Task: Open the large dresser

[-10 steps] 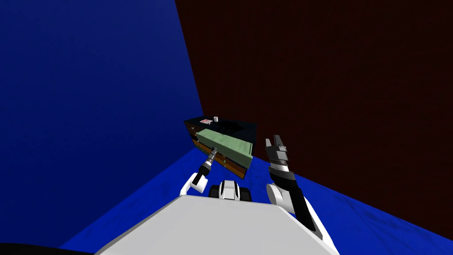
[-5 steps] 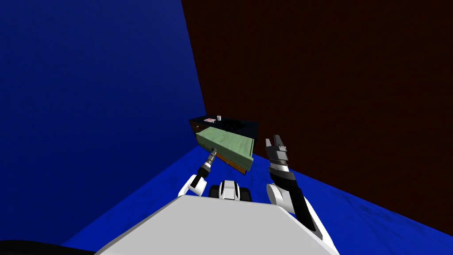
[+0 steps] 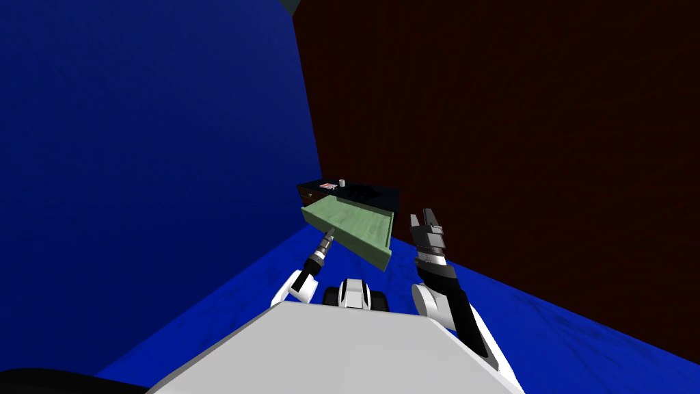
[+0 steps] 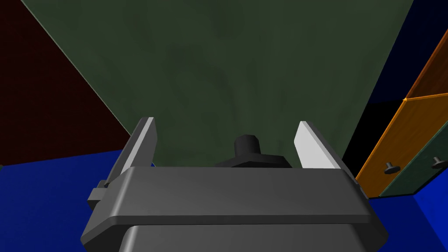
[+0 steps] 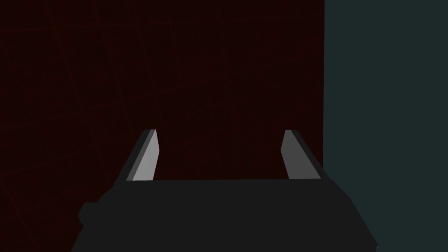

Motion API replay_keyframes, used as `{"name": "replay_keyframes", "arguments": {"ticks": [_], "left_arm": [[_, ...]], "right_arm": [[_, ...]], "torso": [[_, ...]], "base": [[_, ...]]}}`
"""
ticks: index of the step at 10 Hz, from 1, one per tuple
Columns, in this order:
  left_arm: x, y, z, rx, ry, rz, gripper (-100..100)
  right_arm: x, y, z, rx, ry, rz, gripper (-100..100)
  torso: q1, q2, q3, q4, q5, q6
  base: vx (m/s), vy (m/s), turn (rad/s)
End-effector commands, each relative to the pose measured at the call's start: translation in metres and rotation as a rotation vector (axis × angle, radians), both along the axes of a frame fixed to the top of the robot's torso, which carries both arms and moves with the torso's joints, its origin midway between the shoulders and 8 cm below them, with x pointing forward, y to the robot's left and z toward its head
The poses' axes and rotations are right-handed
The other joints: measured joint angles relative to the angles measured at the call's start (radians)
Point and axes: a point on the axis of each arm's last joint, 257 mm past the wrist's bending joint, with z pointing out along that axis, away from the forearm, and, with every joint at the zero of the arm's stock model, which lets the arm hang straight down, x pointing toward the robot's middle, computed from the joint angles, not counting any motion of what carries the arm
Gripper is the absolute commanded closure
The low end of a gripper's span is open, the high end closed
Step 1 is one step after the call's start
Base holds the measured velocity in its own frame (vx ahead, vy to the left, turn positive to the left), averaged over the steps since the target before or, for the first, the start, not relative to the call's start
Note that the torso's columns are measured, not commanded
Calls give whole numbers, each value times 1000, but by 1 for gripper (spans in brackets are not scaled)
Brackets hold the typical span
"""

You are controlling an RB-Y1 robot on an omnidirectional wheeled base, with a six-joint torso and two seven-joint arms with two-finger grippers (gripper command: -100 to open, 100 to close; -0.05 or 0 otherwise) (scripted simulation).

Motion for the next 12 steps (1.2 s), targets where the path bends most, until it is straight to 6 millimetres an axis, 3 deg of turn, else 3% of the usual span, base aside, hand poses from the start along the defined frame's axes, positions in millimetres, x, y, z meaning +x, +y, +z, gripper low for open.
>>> {"name": "replay_keyframes", "arguments": {"ticks": [1, 8, 9, 10, 11, 12], "left_arm": [[-2, -1, 15, 0, 1, -2, -100], [-6, -2, 42, 0, 2, -9, -100], [-6, -2, 42, 0, 2, -9, -100], [-12, -3, 23, 9, 43, -10, -100], [-13, -3, 20, 7, 49, -10, 0], [-14, -3, 17, 6, 55, -9, 0]], "right_arm": [[0, 0, 0, 0, 0, 0, 0], [0, 0, 0, 0, 0, 0, 0], [0, 0, 0, 0, 0, 0, 0], [0, 0, 0, 0, 0, 0, 0], [0, 0, 0, 0, 0, 0, 0], [0, 0, 0, 0, 0, 0, 0]], "torso": [[0, 0, -1, 1, 0, 1], [-3, 17, 5, 13, -7, -4], [-4, 19, 5, 16, -9, -5], [-4, 20, 5, 16, -9, -6], [-5, 18, 6, 12, -8, -4], [-5, 15, 5, 8, -7, -2]], "base": [[30, -27, 7], [5, -3, -1], [5, -5, -1], [10, 0, -11], [8, 6, -9], [4, 8, -5]]}}
